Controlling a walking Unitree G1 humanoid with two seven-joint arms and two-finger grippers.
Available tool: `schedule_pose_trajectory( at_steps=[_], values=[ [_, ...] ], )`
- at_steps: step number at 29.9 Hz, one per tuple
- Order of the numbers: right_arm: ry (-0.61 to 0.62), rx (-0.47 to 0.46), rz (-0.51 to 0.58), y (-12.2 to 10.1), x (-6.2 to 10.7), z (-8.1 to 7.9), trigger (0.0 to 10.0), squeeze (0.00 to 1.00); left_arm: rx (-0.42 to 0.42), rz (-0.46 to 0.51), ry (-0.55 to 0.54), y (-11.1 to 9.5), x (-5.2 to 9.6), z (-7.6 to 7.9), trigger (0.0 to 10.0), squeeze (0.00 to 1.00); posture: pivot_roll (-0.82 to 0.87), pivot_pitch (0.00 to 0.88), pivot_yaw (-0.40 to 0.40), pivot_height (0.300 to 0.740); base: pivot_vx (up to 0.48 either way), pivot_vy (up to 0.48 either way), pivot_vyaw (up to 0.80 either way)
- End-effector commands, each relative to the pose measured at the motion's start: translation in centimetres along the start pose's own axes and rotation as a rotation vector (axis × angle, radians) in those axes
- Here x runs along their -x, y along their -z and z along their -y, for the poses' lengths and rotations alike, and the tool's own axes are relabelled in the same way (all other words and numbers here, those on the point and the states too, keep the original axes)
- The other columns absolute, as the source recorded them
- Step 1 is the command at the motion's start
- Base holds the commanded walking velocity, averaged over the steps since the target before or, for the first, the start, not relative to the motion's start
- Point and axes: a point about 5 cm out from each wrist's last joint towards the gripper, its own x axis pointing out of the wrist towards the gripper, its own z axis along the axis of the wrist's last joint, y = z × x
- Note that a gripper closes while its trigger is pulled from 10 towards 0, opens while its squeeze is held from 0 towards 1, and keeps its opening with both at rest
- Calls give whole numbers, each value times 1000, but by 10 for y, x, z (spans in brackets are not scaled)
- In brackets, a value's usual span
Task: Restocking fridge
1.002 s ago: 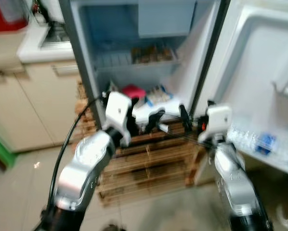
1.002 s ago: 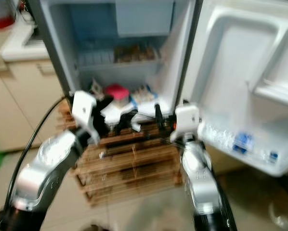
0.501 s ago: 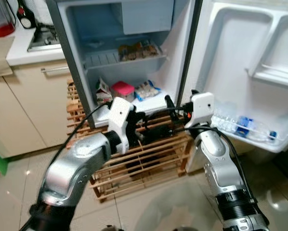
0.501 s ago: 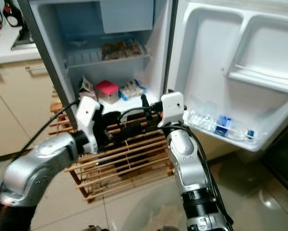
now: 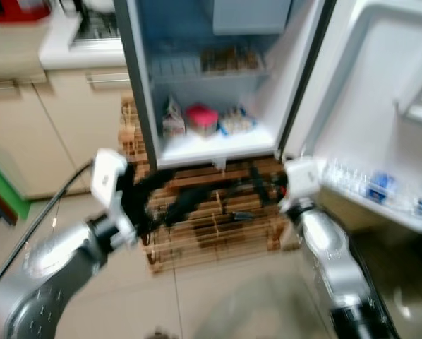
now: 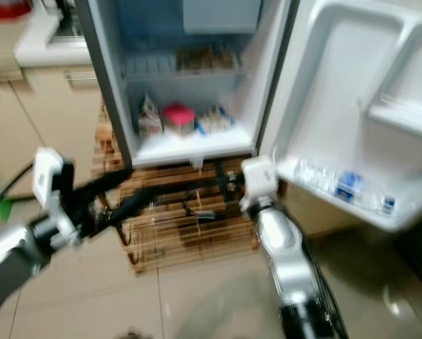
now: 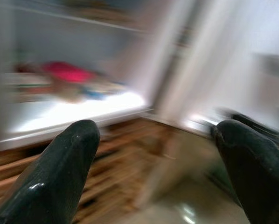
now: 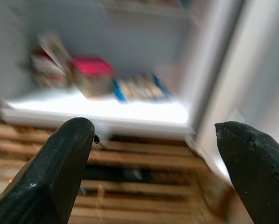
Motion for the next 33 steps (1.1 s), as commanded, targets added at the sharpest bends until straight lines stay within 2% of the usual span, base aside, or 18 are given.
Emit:
schedule_pose_trajectory(
  at_steps=[1,3,4,5,6,7,8,9,14,19,28,31,33],
  values=[
    [13,-10,31,-8,0,2,10000,0,-61,22,-139,1,-3,-11,10000,0,-21,24,-17,740,0,0,0],
    [42,-12,15,-2,7,6,10000,0,-89,44,-316,10,-5,-28,10000,0,-33,22,-14,740,0,0,0],
    [42,-12,15,-2,7,6,10000,0,-89,44,-316,10,-5,-28,10000,0,-33,22,-14,740,0,0,0],
    [76,-24,12,-1,10,11,10000,0,-191,31,-388,18,-8,-31,10000,0,-59,12,-5,740,0,0,0],
    [76,-24,12,-1,10,11,10000,0,-191,31,-388,18,-8,-31,10000,0,-59,12,-5,740,0,0,0],
    [89,-31,15,-1,10,12,10000,0,-242,33,-383,19,-9,-28,10000,0,-59,12,-5,740,0,0,0],
    [106,-39,17,-2,11,15,10000,0,-240,35,-388,22,-12,-27,10000,0,-78,3,0,740,0,0,0],
    [140,-52,23,-3,13,21,10000,0,-273,66,-381,23,-13,-25,10000,0,-87,0,5,740,0,0,0],
    [188,-58,13,0,18,33,10000,0,-266,116,-413,23,-18,-27,10000,0,-109,0,15,740,0,-192,0],
    [178,-42,13,-1,15,32,10000,0,-265,161,-373,21,-28,-20,10000,0,-125,0,21,740,0,-480,473],
    [150,-19,5,0,16,32,10000,0,-256,203,-331,23,-30,-16,10000,0,-128,0,18,740,0,-480,800],
    [119,3,-3,2,18,29,10000,0,-246,217,-314,23,-30,-14,10000,0,-126,0,17,740,0,-480,800],
    [64,16,-24,7,25,24,10000,0,-268,214,-322,23,-32,-15,10000,0,-126,0,17,740,0,0,0]
  ],
)
